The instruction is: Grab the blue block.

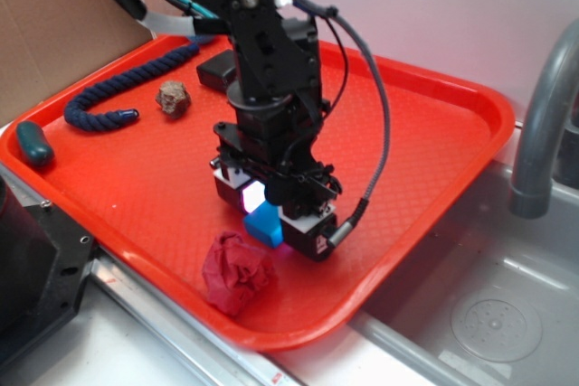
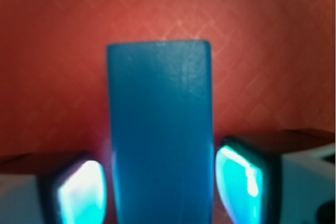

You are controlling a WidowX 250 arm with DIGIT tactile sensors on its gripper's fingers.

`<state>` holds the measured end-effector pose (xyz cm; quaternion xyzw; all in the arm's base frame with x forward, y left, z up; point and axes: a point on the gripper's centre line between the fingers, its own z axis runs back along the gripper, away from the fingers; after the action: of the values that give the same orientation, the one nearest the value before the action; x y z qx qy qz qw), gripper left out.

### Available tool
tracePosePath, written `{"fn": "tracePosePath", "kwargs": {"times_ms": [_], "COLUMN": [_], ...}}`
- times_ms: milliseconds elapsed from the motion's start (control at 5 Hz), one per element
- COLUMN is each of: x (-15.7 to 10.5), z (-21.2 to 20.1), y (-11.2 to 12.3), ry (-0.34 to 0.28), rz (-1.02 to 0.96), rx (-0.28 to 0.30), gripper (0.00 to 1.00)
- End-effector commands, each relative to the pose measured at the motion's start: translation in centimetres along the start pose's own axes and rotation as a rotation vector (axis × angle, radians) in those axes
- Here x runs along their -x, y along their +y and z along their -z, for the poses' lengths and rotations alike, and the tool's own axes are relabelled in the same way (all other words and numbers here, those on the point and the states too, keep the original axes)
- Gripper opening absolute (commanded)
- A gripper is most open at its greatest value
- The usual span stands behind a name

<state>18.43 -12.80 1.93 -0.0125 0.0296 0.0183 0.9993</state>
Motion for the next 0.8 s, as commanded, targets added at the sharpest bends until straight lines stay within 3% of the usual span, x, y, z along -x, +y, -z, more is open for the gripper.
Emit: {"fn": "tracePosePath", "kwargs": {"times_ms": [0,200,400,600], "x": [0.1,-0.9,-1.1,-0.5], "z": [-1.7,-6.7,-11.9,-16.9], "y": [-0.4,-0.2,1.9,4.3], "ry": [-0.002,-0.053,-0.139,-0.103], "rz": [0.043,0.03,-0.038,-0.115], "rx": [-0.016,-0.041,-0.03,-0.032], "gripper": [0.0,0.0,0.0,0.0]}}
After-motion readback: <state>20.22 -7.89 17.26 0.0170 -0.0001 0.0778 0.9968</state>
